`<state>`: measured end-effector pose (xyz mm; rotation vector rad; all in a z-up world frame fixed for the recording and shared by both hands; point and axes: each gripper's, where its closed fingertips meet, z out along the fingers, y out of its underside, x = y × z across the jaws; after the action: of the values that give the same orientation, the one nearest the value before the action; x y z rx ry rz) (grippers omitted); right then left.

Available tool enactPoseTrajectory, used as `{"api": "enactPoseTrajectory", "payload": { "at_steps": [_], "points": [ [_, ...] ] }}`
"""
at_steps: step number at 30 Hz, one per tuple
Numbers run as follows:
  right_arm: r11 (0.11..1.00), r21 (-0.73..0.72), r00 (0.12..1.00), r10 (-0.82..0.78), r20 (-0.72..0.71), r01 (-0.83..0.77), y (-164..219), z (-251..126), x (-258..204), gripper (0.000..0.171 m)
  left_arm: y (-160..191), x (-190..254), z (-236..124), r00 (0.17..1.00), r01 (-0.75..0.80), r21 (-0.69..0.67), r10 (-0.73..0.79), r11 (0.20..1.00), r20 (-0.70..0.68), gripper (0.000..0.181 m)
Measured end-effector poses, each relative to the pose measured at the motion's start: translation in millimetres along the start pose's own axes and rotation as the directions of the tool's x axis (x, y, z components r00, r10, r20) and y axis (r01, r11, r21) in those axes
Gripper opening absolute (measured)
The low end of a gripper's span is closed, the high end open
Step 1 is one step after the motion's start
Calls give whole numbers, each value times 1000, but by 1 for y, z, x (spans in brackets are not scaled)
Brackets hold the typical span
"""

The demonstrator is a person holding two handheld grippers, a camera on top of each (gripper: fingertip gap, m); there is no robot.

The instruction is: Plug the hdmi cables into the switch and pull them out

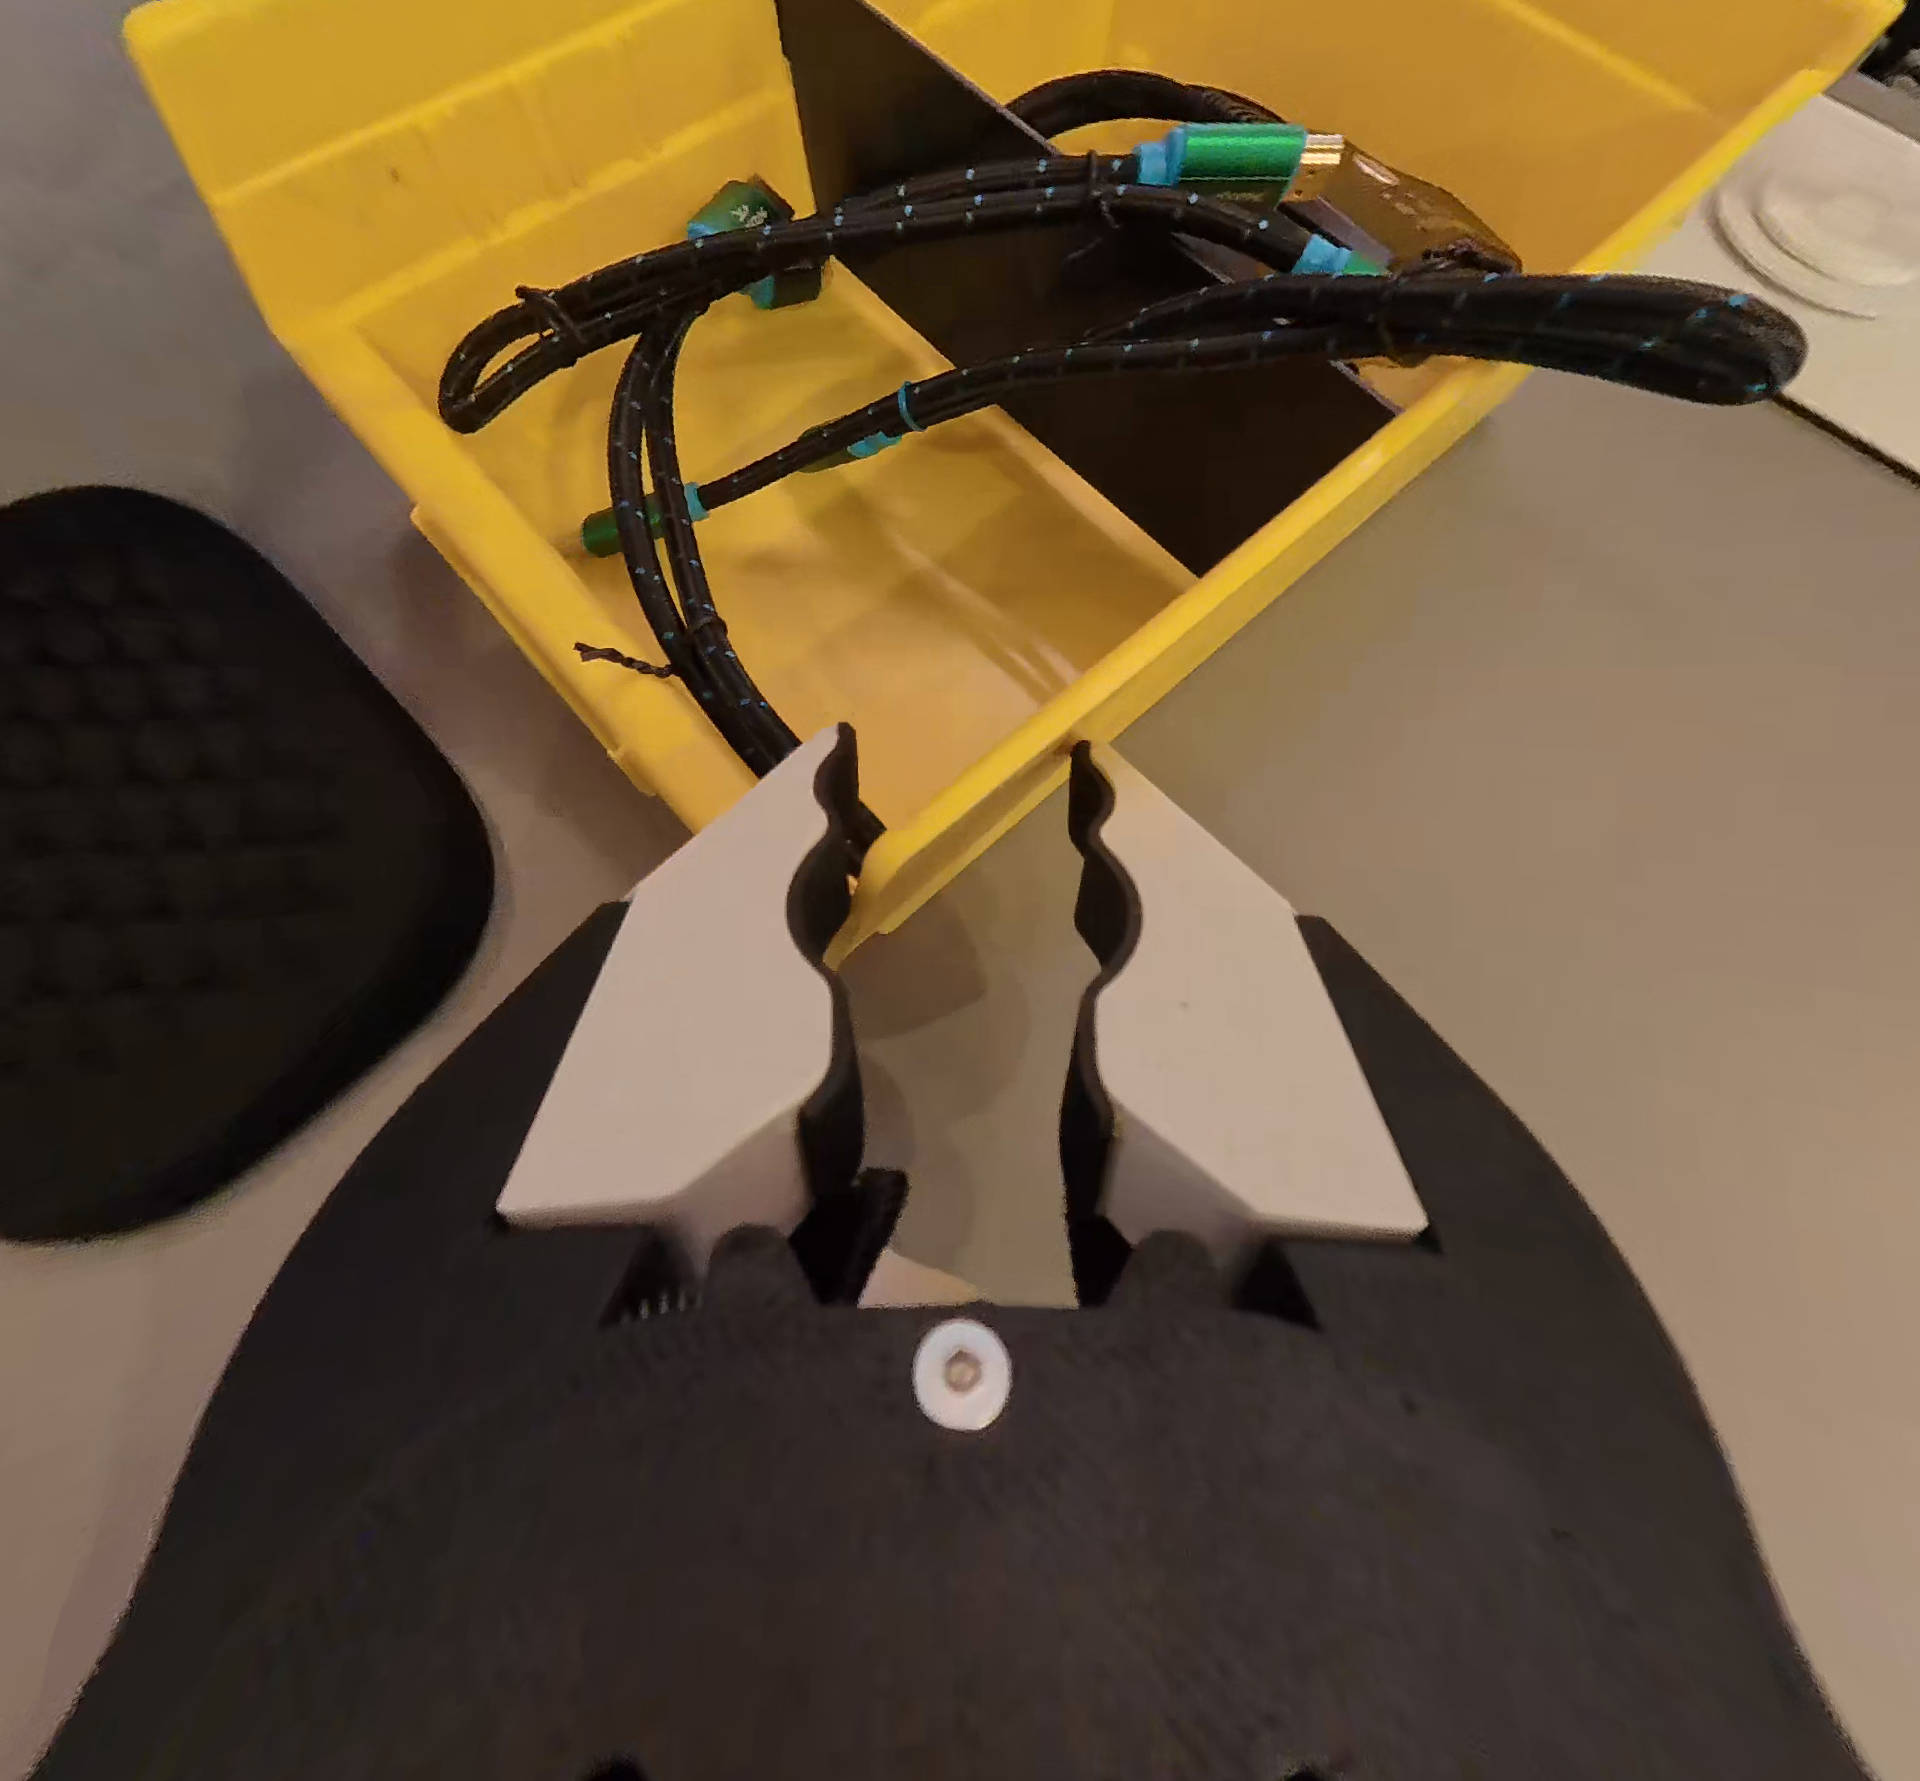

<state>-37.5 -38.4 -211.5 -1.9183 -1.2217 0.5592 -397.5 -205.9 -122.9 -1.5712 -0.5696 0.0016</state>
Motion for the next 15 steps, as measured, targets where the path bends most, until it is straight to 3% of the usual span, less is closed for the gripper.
{"api": "enactPoseTrajectory", "payload": {
  "at_steps": [1, 11, 12, 13, 15],
  "points": [
    [1000, 4, 1000, -6, 0, 6, -5, 6, -5, 38, 0, -3, 0, 1000, 2, 0, -2, 1000, 2, 6],
    [998, 61, 998, -2, 69, -2, -59, 74, -57, 42, -6, -10, 1, 1000, 16, 24, -16, 1000, 0, 6],
    [998, 67, 996, -10, 90, 4, -65, 80, -62, 50, -7, -9, 1, 1000, 12, 25, -12, 1000, -1, 6],
    [998, 63, 994, -16, 111, 9, -69, 84, -66, 73, -8, -7, 0, 1000, 4, 27, -4, 1000, -1, 6],
    [998, 59, 991, -24, 130, 17, -72, 84, -68, 90, -11, -3, -1, 1000, -18, 33, 18, 999, 1, 6]
  ]
}}
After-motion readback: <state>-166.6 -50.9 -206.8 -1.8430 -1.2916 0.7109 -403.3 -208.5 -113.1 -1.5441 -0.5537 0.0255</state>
